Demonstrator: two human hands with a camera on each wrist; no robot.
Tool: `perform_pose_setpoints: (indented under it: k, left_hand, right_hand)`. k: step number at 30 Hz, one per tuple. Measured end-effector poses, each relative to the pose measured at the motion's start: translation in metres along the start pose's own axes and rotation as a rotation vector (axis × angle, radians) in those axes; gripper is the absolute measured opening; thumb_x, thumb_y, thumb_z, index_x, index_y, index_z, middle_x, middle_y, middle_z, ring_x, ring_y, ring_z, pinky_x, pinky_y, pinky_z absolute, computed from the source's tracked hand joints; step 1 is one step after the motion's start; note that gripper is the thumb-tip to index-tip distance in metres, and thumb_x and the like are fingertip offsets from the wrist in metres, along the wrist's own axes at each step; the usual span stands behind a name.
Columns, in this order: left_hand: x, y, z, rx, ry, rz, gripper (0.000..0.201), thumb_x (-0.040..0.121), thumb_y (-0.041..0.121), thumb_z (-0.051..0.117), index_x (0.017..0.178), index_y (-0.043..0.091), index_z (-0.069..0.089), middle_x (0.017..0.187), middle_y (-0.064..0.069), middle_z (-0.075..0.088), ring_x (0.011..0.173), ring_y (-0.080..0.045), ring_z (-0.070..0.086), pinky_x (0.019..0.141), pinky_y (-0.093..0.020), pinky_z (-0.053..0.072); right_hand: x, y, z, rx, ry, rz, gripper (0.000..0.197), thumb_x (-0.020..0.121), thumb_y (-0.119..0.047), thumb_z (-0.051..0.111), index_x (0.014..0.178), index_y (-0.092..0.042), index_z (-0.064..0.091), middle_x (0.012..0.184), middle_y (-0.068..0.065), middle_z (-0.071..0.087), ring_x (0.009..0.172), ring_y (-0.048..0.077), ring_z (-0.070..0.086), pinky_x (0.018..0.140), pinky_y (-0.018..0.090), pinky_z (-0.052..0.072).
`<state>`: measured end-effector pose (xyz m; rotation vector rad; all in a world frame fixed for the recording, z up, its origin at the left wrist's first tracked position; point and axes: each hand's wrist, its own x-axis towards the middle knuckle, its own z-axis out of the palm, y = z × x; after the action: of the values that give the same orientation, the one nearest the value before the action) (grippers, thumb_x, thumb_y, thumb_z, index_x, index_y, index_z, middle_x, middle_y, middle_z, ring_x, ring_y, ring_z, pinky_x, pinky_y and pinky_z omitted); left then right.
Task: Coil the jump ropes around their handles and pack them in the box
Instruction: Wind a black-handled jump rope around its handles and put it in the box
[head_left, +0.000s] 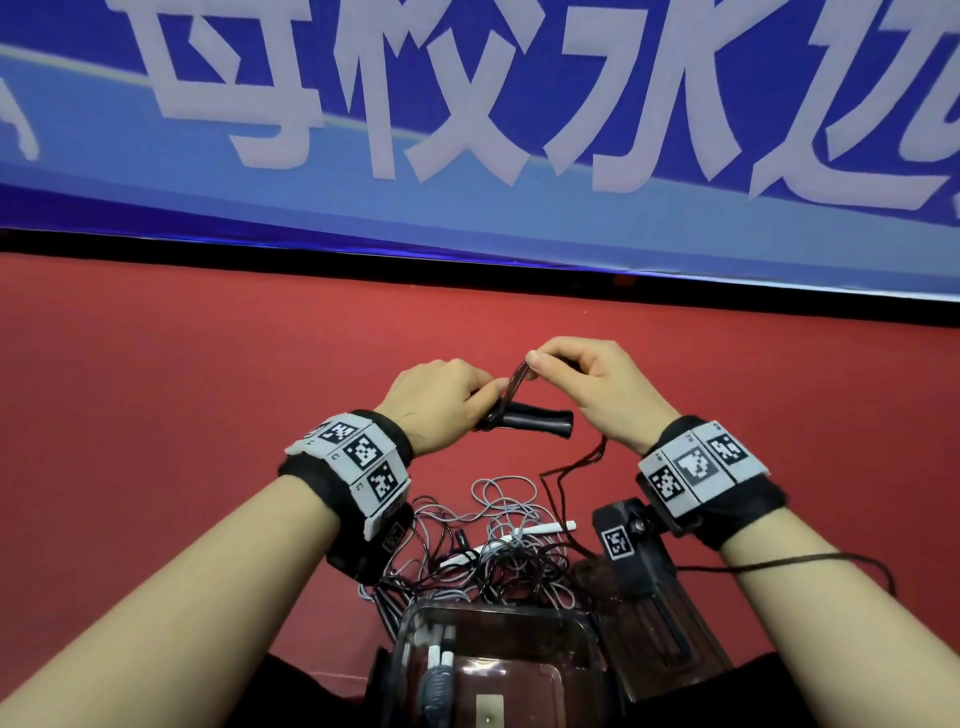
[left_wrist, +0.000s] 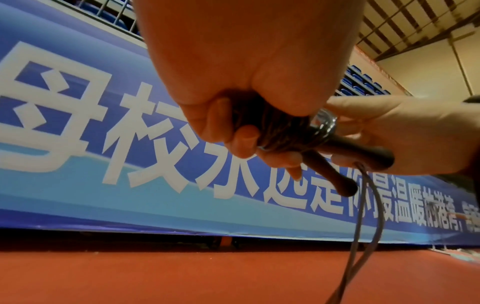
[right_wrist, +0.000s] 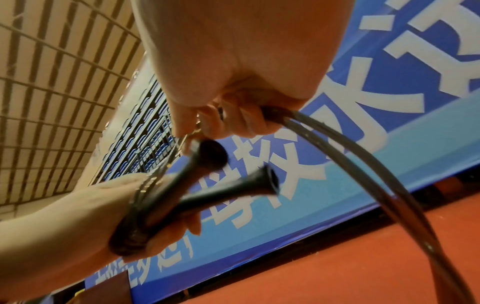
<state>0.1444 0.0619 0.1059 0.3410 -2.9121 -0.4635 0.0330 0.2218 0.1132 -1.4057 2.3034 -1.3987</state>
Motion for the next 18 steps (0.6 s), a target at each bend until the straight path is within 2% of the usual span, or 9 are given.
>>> perform_pose_setpoints:
  k: [2, 5, 7, 9, 10, 12, 15, 16, 18]
  left_hand:
    - [-0.003, 0.006, -0.001, -0.119, -0.022, 0.009, 0.059, 0.102, 0.052, 0.029, 0.065, 0.017, 0.057, 0.055, 0.004, 0.052, 0.055, -0.018, 0.049, 0.06, -0.031, 0.037]
    - [-0.007, 0.013, -0.006, -0.271, -0.003, 0.018, 0.066, 0.103, 0.053, 0.023, 0.066, 0.014, 0.061, 0.057, 0.002, 0.051, 0.059, -0.022, 0.05, 0.065, -0.033, 0.039]
    - [-0.01, 0.016, -0.009, -0.322, 0.001, 0.028, 0.065, 0.099, 0.062, 0.025, 0.067, 0.017, 0.06, 0.061, 0.002, 0.053, 0.063, -0.024, 0.052, 0.067, -0.034, 0.04]
    - [-0.013, 0.018, -0.008, -0.265, 0.011, 0.077, 0.054, 0.088, 0.072, 0.04, 0.068, 0.025, 0.056, 0.061, 0.005, 0.054, 0.061, -0.017, 0.051, 0.06, -0.031, 0.037]
    - [-0.015, 0.019, -0.007, -0.236, 0.023, 0.099, 0.044, 0.084, 0.072, 0.05, 0.075, 0.03, 0.057, 0.064, 0.007, 0.056, 0.062, -0.014, 0.052, 0.06, -0.031, 0.038]
    - [-0.016, 0.019, -0.005, -0.246, 0.049, 0.121, 0.035, 0.082, 0.065, 0.061, 0.099, 0.035, 0.054, 0.076, 0.008, 0.06, 0.068, -0.013, 0.056, 0.066, -0.032, 0.045]
    - [-0.015, 0.019, -0.003, -0.329, 0.1, 0.165, 0.042, 0.087, 0.054, 0.062, 0.119, 0.034, 0.044, 0.079, 0.008, 0.06, 0.066, -0.014, 0.055, 0.072, -0.037, 0.048]
    - [-0.015, 0.02, -0.003, -0.352, 0.11, 0.181, 0.041, 0.089, 0.051, 0.061, 0.122, 0.034, 0.043, 0.078, 0.007, 0.061, 0.066, -0.016, 0.056, 0.073, -0.038, 0.048]
    - [-0.014, 0.02, -0.001, -0.435, 0.123, 0.197, 0.038, 0.089, 0.049, 0.058, 0.122, 0.037, 0.042, 0.075, 0.007, 0.062, 0.069, -0.02, 0.059, 0.074, -0.042, 0.049]
  right_hand:
    - [0.001, 0.002, -0.001, 0.046, 0.003, 0.027, 0.02, 0.093, -0.035, 0.06, 0.081, -0.026, 0.072, 0.084, 0.008, 0.071, 0.079, 0.019, 0.062, 0.08, 0.031, 0.046]
    - [0.003, 0.01, -0.002, 0.09, 0.047, 0.098, 0.024, 0.089, -0.041, 0.065, 0.075, -0.024, 0.072, 0.083, 0.016, 0.068, 0.073, 0.014, 0.055, 0.077, 0.031, 0.044]
    - [0.002, 0.012, -0.002, 0.127, 0.036, 0.124, 0.027, 0.088, -0.041, 0.066, 0.073, -0.019, 0.072, 0.08, 0.015, 0.067, 0.073, 0.01, 0.056, 0.078, 0.029, 0.044]
    - [0.003, 0.012, -0.002, 0.202, 0.012, 0.15, 0.028, 0.09, -0.034, 0.065, 0.073, -0.012, 0.07, 0.063, 0.003, 0.065, 0.064, 0.001, 0.055, 0.07, 0.017, 0.043]
    - [0.003, 0.012, -0.004, 0.234, -0.007, 0.179, 0.028, 0.091, -0.031, 0.064, 0.071, -0.012, 0.067, 0.051, -0.007, 0.057, 0.055, -0.003, 0.05, 0.061, 0.011, 0.039]
    - [0.003, 0.018, -0.006, 0.281, -0.05, 0.239, 0.031, 0.089, -0.036, 0.065, 0.067, -0.014, 0.063, 0.046, -0.015, 0.044, 0.046, -0.001, 0.041, 0.052, 0.01, 0.032]
    - [0.003, 0.026, -0.009, 0.396, -0.095, 0.336, 0.036, 0.075, -0.053, 0.075, 0.07, -0.018, 0.07, 0.063, 0.002, 0.043, 0.057, 0.013, 0.04, 0.056, 0.025, 0.03]
    - [0.002, 0.026, -0.009, 0.457, -0.103, 0.378, 0.038, 0.072, -0.057, 0.074, 0.071, -0.019, 0.071, 0.067, 0.006, 0.042, 0.056, 0.015, 0.038, 0.053, 0.026, 0.029]
    - [0.002, 0.027, -0.009, 0.627, -0.112, 0.46, 0.044, 0.077, -0.061, 0.062, 0.071, -0.019, 0.072, 0.067, 0.003, 0.044, 0.051, 0.012, 0.036, 0.043, 0.021, 0.025]
